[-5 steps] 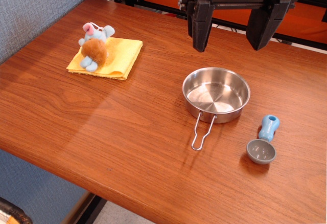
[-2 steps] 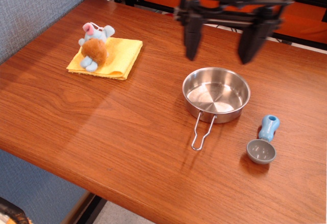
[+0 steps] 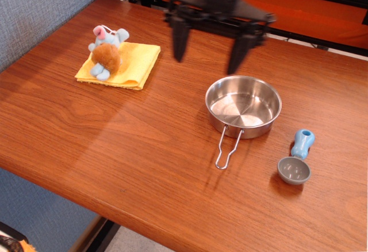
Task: Move the silver vessel towards the down and place it at the edge of the table.
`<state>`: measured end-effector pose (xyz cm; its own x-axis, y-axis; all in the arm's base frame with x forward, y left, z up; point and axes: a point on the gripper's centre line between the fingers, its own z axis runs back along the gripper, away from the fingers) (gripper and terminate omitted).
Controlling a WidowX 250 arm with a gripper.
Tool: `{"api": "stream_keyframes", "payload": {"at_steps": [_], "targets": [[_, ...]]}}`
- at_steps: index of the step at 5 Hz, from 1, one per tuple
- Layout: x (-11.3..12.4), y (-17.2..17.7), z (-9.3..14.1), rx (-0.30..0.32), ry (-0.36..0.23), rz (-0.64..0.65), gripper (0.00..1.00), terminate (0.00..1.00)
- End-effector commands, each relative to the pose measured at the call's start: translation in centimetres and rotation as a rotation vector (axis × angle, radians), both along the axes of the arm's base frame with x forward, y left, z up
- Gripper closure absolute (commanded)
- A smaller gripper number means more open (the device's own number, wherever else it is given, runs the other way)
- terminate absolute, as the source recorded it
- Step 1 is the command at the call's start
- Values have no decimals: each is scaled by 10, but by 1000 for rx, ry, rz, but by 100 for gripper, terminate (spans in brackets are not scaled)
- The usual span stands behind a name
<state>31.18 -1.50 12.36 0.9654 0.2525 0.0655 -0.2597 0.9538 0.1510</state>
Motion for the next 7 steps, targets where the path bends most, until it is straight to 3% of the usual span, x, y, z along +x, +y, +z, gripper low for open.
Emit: {"api": "stream_keyframes", "payload": {"at_steps": [1, 4, 7], "targets": [[46, 9, -19, -96, -99, -287, 0, 0], [86, -3, -56, -69, -63, -442, 0, 0], [87, -5, -85, -117, 16, -472, 0, 0]]}}
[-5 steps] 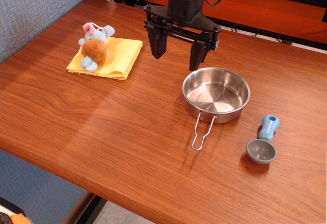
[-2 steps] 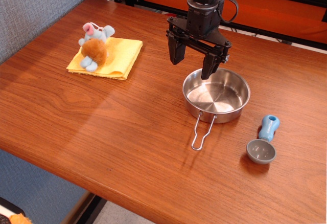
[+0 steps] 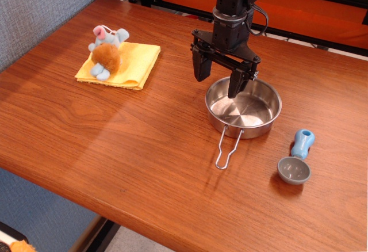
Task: Move the silver vessel towards the down and place it at the edge of the table.
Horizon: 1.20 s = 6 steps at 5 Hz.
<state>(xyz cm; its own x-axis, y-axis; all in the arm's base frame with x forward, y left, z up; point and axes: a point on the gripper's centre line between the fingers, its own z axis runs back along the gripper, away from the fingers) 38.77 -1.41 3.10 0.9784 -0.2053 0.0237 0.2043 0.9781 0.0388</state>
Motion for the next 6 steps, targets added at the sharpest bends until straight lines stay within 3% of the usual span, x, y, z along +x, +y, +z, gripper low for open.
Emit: {"api": "stream_keyframes", "payload": {"at_steps": [1, 2, 4, 6], "targets": [[10, -2, 3, -53, -17, 5, 0, 0], [10, -3, 1, -31, -3, 16, 100, 0], [9, -7, -3, -37, -1, -5, 100, 0], [-3, -2, 23, -33, -40, 22, 100, 0]]}}
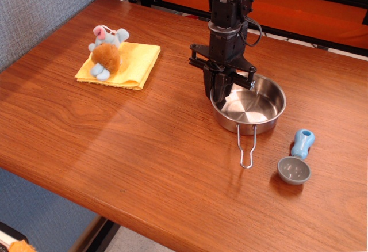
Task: Move the silver vessel towards the down and place it at the edge of the table.
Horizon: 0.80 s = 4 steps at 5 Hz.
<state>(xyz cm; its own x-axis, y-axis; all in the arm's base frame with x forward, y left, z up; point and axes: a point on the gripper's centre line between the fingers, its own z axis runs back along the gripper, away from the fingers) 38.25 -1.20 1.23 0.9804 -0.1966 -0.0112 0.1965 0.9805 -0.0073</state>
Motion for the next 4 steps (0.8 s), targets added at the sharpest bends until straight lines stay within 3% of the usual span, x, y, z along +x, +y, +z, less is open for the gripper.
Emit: {"api": "stream_keyframes", "payload": {"at_steps": [1, 2, 3, 4], "targets": [[-10, 3, 54, -12, -73, 57, 100, 0], [-23, 10, 67, -7, -64, 144, 100, 0], [-45, 19, 78, 36, -42, 393, 100, 0], [-68, 24, 75, 63, 11, 641, 100, 0]]}}
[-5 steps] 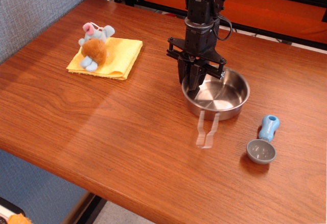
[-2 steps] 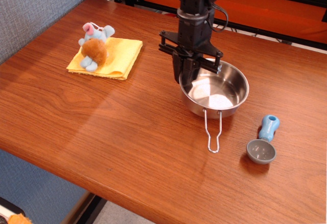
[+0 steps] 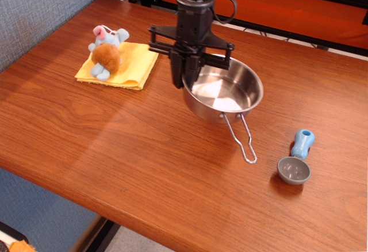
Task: Move the silver vessel towards the down and place it at the edge of the table.
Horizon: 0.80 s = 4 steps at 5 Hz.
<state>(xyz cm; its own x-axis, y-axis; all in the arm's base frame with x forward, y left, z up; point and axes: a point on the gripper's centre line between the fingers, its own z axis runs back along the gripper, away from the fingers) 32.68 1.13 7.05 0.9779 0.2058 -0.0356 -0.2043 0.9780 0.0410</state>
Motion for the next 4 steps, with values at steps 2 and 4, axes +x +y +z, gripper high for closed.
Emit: {"api": "stream_keyframes", "payload": {"at_steps": [2, 4], "targets": [[-60, 11, -1, -17, 40, 738, 100, 0], [-100, 34, -11, 28, 26, 1238, 100, 0]]}}
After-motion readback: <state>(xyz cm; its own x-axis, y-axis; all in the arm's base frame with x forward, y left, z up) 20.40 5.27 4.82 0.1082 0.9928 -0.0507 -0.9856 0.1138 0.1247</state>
